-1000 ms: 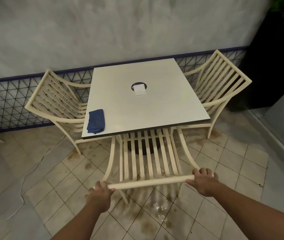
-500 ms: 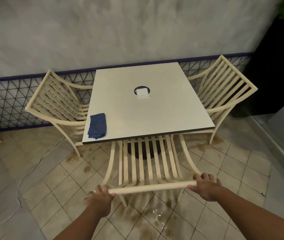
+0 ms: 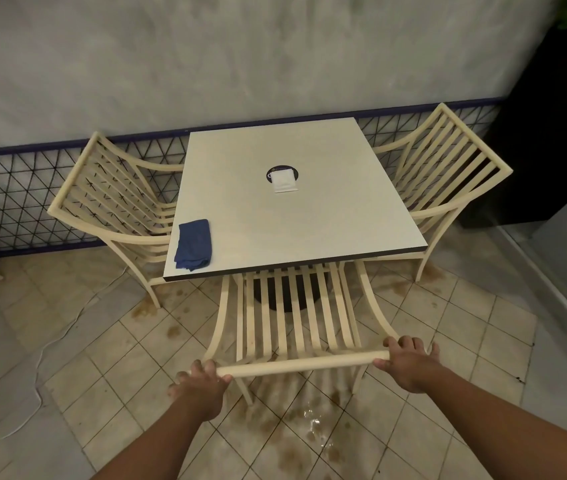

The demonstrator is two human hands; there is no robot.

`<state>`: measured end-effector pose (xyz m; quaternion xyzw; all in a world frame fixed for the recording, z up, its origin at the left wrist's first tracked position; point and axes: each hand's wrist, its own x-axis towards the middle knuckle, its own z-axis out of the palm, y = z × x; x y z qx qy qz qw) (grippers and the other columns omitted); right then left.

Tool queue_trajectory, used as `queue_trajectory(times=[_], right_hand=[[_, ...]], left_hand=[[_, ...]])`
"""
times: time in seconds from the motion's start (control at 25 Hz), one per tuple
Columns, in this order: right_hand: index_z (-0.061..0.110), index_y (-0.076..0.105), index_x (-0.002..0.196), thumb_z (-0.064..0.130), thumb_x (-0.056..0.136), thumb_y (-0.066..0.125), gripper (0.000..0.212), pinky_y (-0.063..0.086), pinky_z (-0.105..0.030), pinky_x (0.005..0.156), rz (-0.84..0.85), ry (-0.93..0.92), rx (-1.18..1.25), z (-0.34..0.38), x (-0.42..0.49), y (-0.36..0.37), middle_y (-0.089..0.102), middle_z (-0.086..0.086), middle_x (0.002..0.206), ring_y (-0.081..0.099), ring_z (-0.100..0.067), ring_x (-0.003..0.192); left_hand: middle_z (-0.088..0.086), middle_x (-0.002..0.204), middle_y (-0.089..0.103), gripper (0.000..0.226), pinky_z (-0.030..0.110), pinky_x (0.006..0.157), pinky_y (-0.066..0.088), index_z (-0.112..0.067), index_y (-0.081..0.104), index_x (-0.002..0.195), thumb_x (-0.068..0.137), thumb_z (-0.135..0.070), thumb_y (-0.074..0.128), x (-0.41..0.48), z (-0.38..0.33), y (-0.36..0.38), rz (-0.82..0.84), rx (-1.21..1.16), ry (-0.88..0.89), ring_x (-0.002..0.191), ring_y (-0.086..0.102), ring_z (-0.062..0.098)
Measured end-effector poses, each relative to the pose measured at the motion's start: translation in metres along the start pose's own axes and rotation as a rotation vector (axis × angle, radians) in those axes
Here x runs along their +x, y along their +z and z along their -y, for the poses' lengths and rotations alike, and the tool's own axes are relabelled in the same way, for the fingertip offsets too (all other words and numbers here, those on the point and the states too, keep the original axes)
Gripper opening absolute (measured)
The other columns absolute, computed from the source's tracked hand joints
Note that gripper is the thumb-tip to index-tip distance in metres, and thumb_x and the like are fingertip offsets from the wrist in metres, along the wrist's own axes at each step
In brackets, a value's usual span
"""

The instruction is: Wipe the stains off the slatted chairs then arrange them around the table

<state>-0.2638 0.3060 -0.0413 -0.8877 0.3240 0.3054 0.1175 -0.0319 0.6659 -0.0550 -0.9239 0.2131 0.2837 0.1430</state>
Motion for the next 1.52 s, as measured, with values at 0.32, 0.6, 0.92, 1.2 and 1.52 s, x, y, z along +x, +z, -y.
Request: queue_trajectory(times=[0.32,0.6,0.92,1.2,1.52], right_hand=[[0.034,0.041,0.146,0.078,0.072,-0.033,0.113,0.002,-0.051,0.125,-0.239,-0.119,-0.034,0.014,-0.010,0.026,0.053,-0.002,0.139,0.042,-0.024,0.137],[0.039,0.033,0.151,0.080,0.072,-0.016,0.101,-0.008,-0.056,0.123,-0.156,-0.063,0.012,0.021,-0.002,0.025,0.040,-0.012,0.151,0.025,-0.030,0.148],[0.041,0.026,0.153,0.084,0.065,-0.018,0.106,-0.011,-0.055,0.123,-0.085,-0.057,0.000,0.021,-0.001,0.017,0.031,-0.016,0.158,0.017,-0.032,0.153],[0.035,0.028,0.153,0.071,0.098,0.013,0.068,-0.002,-0.057,0.124,-0.011,0.007,-0.071,0.030,-0.001,0.007,0.038,-0.018,0.154,0.028,-0.035,0.147],[0.029,0.061,0.122,0.051,0.102,0.041,0.036,0.050,-0.036,0.082,-0.131,-0.017,0.002,0.048,-0.025,-0.045,0.064,0.005,0.107,0.061,-0.017,0.097]], left_hand=[[-0.002,0.159,0.036,0.062,0.057,0.116,0.030,-0.025,0.036,0.150,0.104,-0.063,0.018,-0.008,0.003,-0.003,-0.052,-0.090,0.096,0.152,0.022,0.030],[0.008,0.161,0.023,0.054,0.062,0.117,0.025,-0.020,0.031,0.145,0.107,-0.055,0.015,-0.003,-0.004,0.001,0.000,-0.143,0.031,0.151,0.014,0.032],[0.009,0.164,0.015,0.054,0.069,0.119,0.016,-0.022,0.027,0.148,0.106,-0.054,0.013,0.002,-0.004,0.000,0.050,-0.128,0.023,0.154,0.004,0.033],[0.011,0.164,0.019,0.065,0.065,0.119,0.019,-0.018,0.027,0.154,0.105,-0.059,0.016,0.001,-0.002,-0.012,0.111,-0.161,0.036,0.155,0.004,0.035],[0.004,0.112,0.065,0.049,0.036,0.084,0.049,-0.013,0.062,0.121,0.106,-0.050,0.035,-0.019,0.012,-0.074,-0.012,-0.183,0.127,0.099,0.060,0.021]])
